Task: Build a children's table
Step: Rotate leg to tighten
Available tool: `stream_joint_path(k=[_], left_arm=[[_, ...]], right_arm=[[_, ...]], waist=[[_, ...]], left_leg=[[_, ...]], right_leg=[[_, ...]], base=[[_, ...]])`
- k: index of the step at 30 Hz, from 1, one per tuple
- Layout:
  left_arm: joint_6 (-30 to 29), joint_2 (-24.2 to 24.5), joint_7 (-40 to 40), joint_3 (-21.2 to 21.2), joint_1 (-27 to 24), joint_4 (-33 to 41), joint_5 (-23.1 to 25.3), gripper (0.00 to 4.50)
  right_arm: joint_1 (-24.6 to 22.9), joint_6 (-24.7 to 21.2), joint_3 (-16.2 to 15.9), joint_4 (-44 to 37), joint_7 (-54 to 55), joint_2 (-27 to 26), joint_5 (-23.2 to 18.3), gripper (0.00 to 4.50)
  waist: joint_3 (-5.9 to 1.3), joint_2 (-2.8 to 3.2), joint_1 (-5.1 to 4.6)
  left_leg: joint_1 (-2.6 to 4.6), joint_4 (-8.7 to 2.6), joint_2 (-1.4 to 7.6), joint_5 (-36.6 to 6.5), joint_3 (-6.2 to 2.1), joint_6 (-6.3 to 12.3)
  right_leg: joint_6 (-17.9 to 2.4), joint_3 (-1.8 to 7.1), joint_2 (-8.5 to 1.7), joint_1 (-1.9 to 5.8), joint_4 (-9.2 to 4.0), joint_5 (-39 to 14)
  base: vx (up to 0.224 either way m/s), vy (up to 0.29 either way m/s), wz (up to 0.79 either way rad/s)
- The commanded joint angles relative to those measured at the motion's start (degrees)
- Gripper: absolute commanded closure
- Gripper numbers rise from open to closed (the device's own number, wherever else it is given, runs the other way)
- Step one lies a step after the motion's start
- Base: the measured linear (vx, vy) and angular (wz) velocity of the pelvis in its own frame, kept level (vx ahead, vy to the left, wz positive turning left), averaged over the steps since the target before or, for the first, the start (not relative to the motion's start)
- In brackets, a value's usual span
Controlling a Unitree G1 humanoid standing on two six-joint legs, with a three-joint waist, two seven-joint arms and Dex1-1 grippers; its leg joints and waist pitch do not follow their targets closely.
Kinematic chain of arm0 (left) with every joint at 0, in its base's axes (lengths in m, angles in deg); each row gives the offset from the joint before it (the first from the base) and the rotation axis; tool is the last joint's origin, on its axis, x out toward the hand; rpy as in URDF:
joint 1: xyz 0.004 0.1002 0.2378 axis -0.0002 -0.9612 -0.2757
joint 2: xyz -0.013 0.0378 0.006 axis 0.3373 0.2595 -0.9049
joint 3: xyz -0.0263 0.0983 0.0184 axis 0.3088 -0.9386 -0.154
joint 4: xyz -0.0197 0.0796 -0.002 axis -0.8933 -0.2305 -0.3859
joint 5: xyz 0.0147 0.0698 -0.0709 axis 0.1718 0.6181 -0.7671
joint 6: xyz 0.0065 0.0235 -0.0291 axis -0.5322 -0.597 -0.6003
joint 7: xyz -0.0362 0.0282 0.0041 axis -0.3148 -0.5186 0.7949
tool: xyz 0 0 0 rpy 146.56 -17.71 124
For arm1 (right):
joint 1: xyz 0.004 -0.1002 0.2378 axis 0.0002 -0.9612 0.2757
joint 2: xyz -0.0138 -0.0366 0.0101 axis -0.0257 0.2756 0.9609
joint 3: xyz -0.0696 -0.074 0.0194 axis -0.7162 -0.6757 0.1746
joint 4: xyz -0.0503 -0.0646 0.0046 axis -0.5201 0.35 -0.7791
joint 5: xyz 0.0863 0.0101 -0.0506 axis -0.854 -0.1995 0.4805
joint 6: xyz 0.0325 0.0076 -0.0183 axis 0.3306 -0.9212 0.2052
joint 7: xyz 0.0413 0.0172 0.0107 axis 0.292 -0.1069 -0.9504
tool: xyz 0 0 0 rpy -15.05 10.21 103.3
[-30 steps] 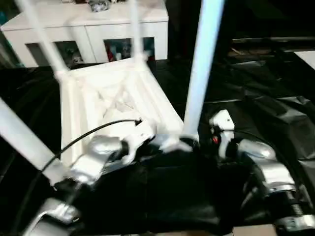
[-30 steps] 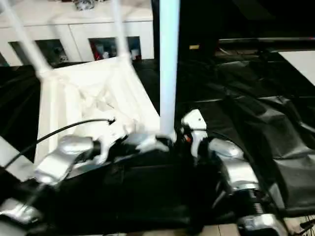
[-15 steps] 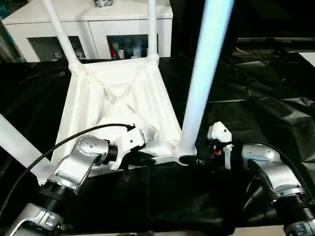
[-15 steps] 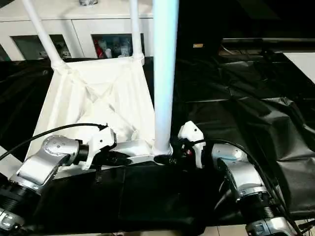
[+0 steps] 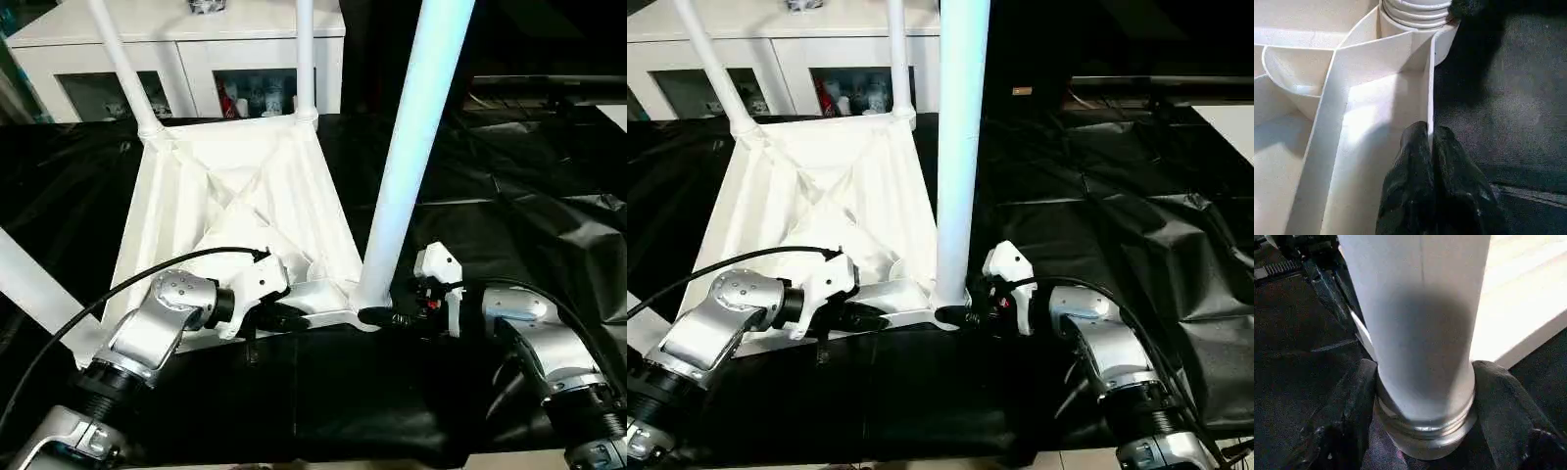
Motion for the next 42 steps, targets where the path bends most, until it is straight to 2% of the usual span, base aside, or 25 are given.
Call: stream_joint_path(k=[1, 2, 4, 5, 7, 8, 10, 11, 13, 15, 16, 17, 22, 23, 25, 26, 28, 31, 32, 34, 36, 37, 38, 40, 42], left_arm=[[-0.9, -0.7, -1.3, -1.8, -0.7, -2.2, 1.4, 4.50], [-0.7, -1.6, -3.1, -1.4, -0.3, -3.3, 1.8, 4.50], [-0.3, -5.1, -9.6, -0.2, 1.6, -7.1, 3.2, 4.50], [-0.3, -5.8, -10.7, -0.1, 2.0, -7.7, 3.4, 4.50], [-0.7, -7.3, -12.8, 0.2, 2.8, -8.9, 3.8, 4.50], [-2.0, -9.0, -15.9, 0.6, 3.9, -10.4, 4.2, 4.50], [-3.1, -11.5, -19.9, 1.2, 5.5, -12.5, 4.8, 4.50], [-3.5, -13.5, -22.5, 1.6, 6.7, -14.1, 4.8, 4.50], [-3.6, -14.7, -23.7, 1.8, 7.4, -14.9, 4.8, 4.50], [-2.9, -16.1, -25.1, 1.9, 8.4, -16.2, 5.1, 4.50], [-2.5, -16.8, -25.5, 1.9, 8.8, -16.8, 5.2, 4.50], [-2.2, -17.5, -25.7, 1.7, 9.1, -17.1, 5.5, 4.50], [-1.9, -17.4, -25.1, 0.9, 8.8, -16.9, 5.9, 4.50], [-1.9, -16.9, -24.5, 0.5, 8.4, -16.5, 6.1, 4.50], [-1.6, -16.5, -24.1, 0.5, 8.2, -16.4, 6.1, 4.50], [-1.6, -15.7, -23.1, 0.4, 7.8, -15.9, 5.9, 4.50], [-0.8, -14.5, -21.4, 0.2, 7.1, -15.1, 5.9, 4.50], [-0.1, -12.4, -17.8, -0.5, 5.8, -13.3, 5.5, 4.50], [0.0, -11.0, -15.4, -0.9, 4.9, -11.9, 5.2, 4.50], [-0.2, -9.3, -12.9, -1.4, 3.9, -10.3, 4.7, 4.50], [-0.3, -6.5, -8.2, -2.4, 2.3, -7.5, 3.6, 4.50], [-0.2, -6.1, -7.5, -2.6, 2.1, -7.1, 3.4, 4.50], [0.0, -4.3, -4.7, -3.0, 1.1, -5.3, 2.6, 4.50], [0.2, -3.0, -2.7, -3.2, 0.3, -3.9, 1.9, 4.50], [-0.1, -1.9, -1.4, -3.4, -0.1, -2.9, 1.6, 4.50]], right_arm=[[-0.2, 0.8, 0.0, 1.5, 4.1, -2.1, 1.3, 1.86], [0.2, 0.6, 0.8, 2.6, 7.9, -3.6, 2.0, 1.86], [0.9, -0.5, 2.9, 5.2, 18.5, -8.3, 3.3, 1.86], [0.9, -0.8, 3.2, 5.5, 20.1, -9.2, 3.4, 1.86], [0.8, -1.4, 3.7, 5.8, 23.3, -11.2, 3.5, 1.87], [1.1, -2.0, 4.4, 6.3, 28.1, -13.6, 4.1, 1.87], [1.9, -3.0, 5.6, 7.1, 35.2, -17.1, 5.0, 1.87], [2.9, -3.8, 6.7, 8.2, 40.9, -19.9, 5.5, 1.87], [3.5, -4.2, 7.4, 9.0, 44.3, -21.6, 5.7, 1.87], [4.0, -3.9, 6.1, 9.4, 45.8, -22.5, 7.6, 1.87], [4.1, -3.6, 5.2, 9.6, 45.8, -22.8, 8.5, 1.87], [4.1, -3.1, 4.6, 9.7, 45.3, -22.9, 9.1, 1.87], [3.2, -0.9, 5.3, 7.9, 42.7, -22.3, 7.4, 1.87], [2.8, 0.2, 6.0, 6.5, 40.6, -21.5, 6.2, 1.31], [2.6, 0.4, 6.5, 5.8, 39.2, -20.7, 5.5, 1.17], [2.4, 0.0, 6.9, 4.6, 36.6, -19.0, 4.5, 1.11], [2.3, -0.6, 6.7, 3.6, 32.0, -16.1, 3.7, 0.82], [1.8, -1.1, 5.4, 2.3, 24.3, -11.2, 3.1, 0.69], [1.3, -0.8, 4.7, 1.7, 19.8, -8.5, 2.6, 0.69], [1.0, 0.2, 3.9, 1.6, 16.2, -5.8, 2.8, 0.69], [0.8, 1.4, 3.1, 2.0, 12.3, -2.7, 3.4, 0.69], [0.8, 1.5, 3.1, 2.0, 11.8, -2.4, 3.5, 0.69], [0.9, 1.4, 3.2, 1.8, 9.4, -1.2, 2.8, 0.69], [0.8, 1.0, 3.3, 1.1, 7.7, -0.6, 1.8, 0.69], [0.7, 0.6, 3.2, 0.6, 6.5, -0.3, 1.1, 0.69]], waist=[[-3.49, -0.73, 0.25], [-3.42, -0.71, 0.21], [-3.00, -0.69, -0.29], [-2.64, -0.59, -0.60], [-2.55, -0.82, -0.97], [-2.27, -0.62, -1.15], [-2.01, -0.30, -1.42], [-2.17, -0.54, -1.56], [-2.17, -0.31, -1.60], [-2.29, -0.27, -1.57], [-2.40, -0.33, -1.54], [-2.44, -0.29, -1.39], [-2.59, -0.44, -1.18], [-2.59, -0.54, -1.17], [-2.62, -0.47, -0.87], [-2.64, -0.61, -0.78], [-2.71, -0.59, -0.66], [-2.74, -0.71, -0.47], [-2.83, -0.75, -0.52], [-2.91, -0.70, -0.44], [-3.09, -0.76, -0.43], [-3.09, -0.76, -0.43], [-3.40, -0.59, -0.38], [-3.59, -0.54, -0.24], [-3.55, -0.40, -0.03]], left_leg=[[0.90, -3.50, 3.13, -5.7, -1.31, 5.99], [0.89, -3.56, 3.12, -6.1, -1.32, 5.82], [1.06, -3.92, 3.00, -10.2, -1.40, 3.37], [1.22, -4.28, 2.83, -13.4, -1.48, 1.40], [1.37, -4.63, 2.84, -17.0, -1.89, -0.41], [1.69, -4.78, 2.93, -18.9, -1.84, -0.93], [2.21, -5.00, 2.77, -22.1, -2.05, -2.30], [2.06, -5.11, 2.70, -22.7, -2.39, -2.75], [2.15, -5.18, 2.66, -22.6, -2.40, -2.77], [2.07, -5.25, 2.69, -22.4, -2.49, -2.66], [1.84, -5.40, 2.74, -21.6, -2.46, -2.45], [2.06, -5.37, 2.78, -21.4, -2.24, -2.28], [1.68, -5.25, 2.80, -19.3, -2.00, -0.87], [1.64, -5.23, 2.79, -19.0, -1.95, -0.61], [1.79, -5.12, 2.89, -18.6, -1.84, -0.07], [1.45, -5.17, 2.90, -17.2, -1.87, 0.38], [1.40, -5.10, 2.95, -16.2, -1.82, 0.86], [1.15, -4.90, 2.96, -14.6, -1.71, 2.03], [0.81, -4.80, 2.92, -13.5, -1.86, 2.57], [1.02, -4.64, 3.16, -12.6, -1.73, 3.16], [1.03, -4.43, 3.13, -10.5, -1.61, 3.80], [1.03, -4.43, 3.13, -10.5, -1.61, 3.80], [0.88, -4.14, 3.18, -8.0, -1.62, 4.68], [0.93, -3.80, 3.12, -6.1, -1.44, 6.05], [0.91, -3.72, 3.24, -5.5, -1.35, 6.80]], right_leg=[[-16.8, 2.34, -3.22, 2.86, -2.75, -2.6], [-16.7, 2.34, -3.23, 2.80, -2.84, -3.2], [-15.6, 2.41, -3.35, 2.57, -3.69, -9.5], [-14.2, 2.37, -3.37, 2.45, -4.33, -15.5], [-11.3, 2.32, -3.56, 2.60, -4.87, -22.7], [-10.2, 2.52, -3.47, 1.95, -5.30, -25.3], [-8.8, 2.43, -3.36, 1.45, -5.89, -29.0], [-7.9, 2.23, -3.44, 1.81, -5.84, -29.8], [-7.2, 2.33, -3.55, 1.49, -6.18, -30.4], [-7.0, 2.25, -3.52, 1.64, -6.14, -29.4], [-7.2, 2.27, -3.42, 1.78, -6.01, -27.2], [-7.9, 2.45, -3.39, 1.62, -5.97, -24.6], [-9.5, 2.67, -3.54, 2.02, -5.58, -20.7], [-9.6, 2.68, -3.54, 2.06, -5.57, -20.5], [-9.8, 2.73, -3.57, 2.01, -5.61, -20.4], [-10.2, 2.71, -3.54, 2.28, -5.35, -19.0], [-10.6, 2.66, -3.49, 2.42, -5.20, -17.7], [-11.1, 2.63, -3.52, 2.67, -5.03, -15.6], [-11.2, 2.52, -3.63, 3.13, -4.77, -15.8], [-12.0, 2.58, -3.63, 2.83, -4.66, -13.8], [-13.7, 2.49, -3.45, 2.87, -4.22, -10.3], [-13.7, 2.49, -3.45, 2.87, -4.22, -10.3], [-15.0, 2.40, -3.40, 3.06, -3.53, -6.0], [-16.3, 2.30, -3.14, 3.06, -3.02, -2.0], [-17.0, 2.23, -3.09, 2.85, -2.87, -0.6]], base=[[0.000, 0.000, 0.00], [0.000, 0.000, 0.00], [0.000, 0.000, 0.00], [0.000, 0.000, 0.00], [-0.055, -0.001, -0.05], [0.000, 0.000, 0.00], [0.000, 0.000, 0.00], [0.000, 0.000, 0.00], [0.000, 0.000, 0.00], [0.000, 0.000, 0.00], [0.000, 0.000, 0.00], [0.000, 0.000, 0.00], [0.000, 0.000, 0.00], [0.000, 0.000, 0.00], [0.000, 0.000, 0.00], [0.000, 0.000, 0.00], [0.000, 0.000, 0.00], [0.000, 0.000, 0.00], [0.000, 0.000, 0.00], [0.000, 0.000, 0.00], [0.000, 0.000, 0.00], [0.000, 0.000, 0.00], [0.000, 0.000, 0.00], [0.000, 0.000, 0.00], [0.000, 0.000, 0.00]])
